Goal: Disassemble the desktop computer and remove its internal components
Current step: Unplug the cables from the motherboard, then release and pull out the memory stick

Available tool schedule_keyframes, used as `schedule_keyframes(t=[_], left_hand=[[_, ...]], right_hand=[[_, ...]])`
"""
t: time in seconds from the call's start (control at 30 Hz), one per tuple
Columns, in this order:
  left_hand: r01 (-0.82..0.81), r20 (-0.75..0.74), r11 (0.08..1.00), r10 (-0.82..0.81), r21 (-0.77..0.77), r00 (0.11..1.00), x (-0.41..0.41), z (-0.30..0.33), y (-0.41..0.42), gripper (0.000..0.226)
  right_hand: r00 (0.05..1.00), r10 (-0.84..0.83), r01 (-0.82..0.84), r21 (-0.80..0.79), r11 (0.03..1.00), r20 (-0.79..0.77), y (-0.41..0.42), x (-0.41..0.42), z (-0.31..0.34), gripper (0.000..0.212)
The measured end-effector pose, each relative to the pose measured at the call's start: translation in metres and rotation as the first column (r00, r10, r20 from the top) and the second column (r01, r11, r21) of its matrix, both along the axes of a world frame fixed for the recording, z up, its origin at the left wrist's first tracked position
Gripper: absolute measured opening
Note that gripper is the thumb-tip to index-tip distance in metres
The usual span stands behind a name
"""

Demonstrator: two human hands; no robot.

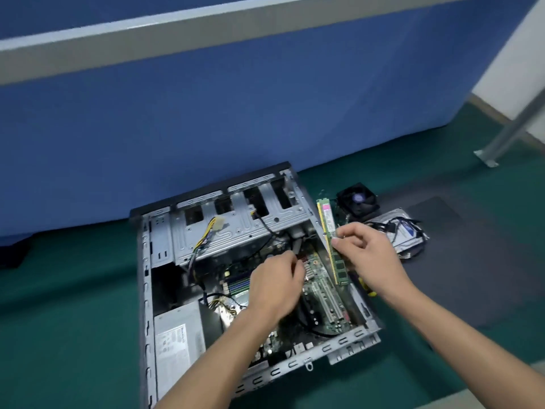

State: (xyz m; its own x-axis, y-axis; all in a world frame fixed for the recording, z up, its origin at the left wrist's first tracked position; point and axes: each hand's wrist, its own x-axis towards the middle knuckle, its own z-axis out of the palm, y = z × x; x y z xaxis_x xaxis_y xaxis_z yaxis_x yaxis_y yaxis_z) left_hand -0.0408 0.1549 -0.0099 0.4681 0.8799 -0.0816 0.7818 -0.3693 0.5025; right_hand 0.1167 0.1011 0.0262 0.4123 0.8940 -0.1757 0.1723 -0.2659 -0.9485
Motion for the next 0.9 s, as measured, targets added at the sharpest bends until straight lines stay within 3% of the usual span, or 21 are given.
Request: schedule_keyframes(t=[0.17,0.37,0.5,0.67,0.83,0.9], left_hand=[[0.049,0.044,0.998,-0.051,0.041,0.998,0.059,-0.001,-0.008,0.034],[0.080,-0.149,0.978,-0.052,0.190,0.987,0.092,-0.020,-0.013,0.026],[0.142,-0.240,0.965,-0.088,0.219,0.967,0.092,-0.022,-0.014,0.024],[0.163,-0.284,0.962,-0.097,0.221,0.954,0.092,-0.017,-0.018,0.027],[0.162,-0.279,0.960,-0.095,0.228,0.956,0.092,-0.017,-0.018,0.026],[0.152,-0.236,0.962,-0.096,0.228,0.967,0.092,-0.019,-0.019,0.026]], right_hand=[[0.986,-0.153,0.147,-0.088,0.985,-0.067,-0.024,0.040,-0.005,0.013],[0.978,-0.198,0.207,-0.170,0.963,0.067,-0.058,0.069,-0.041,0.012],[0.984,-0.053,0.114,-0.372,0.921,0.169,-0.068,0.070,-0.077,0.010],[0.929,0.272,-0.047,-0.650,0.758,0.251,-0.069,0.063,-0.117,0.024],[0.725,0.451,0.035,-0.683,0.729,0.519,-0.069,0.052,-0.121,0.011],[0.729,0.425,0.050,-0.661,0.749,0.537,-0.070,0.049,-0.117,0.008]])
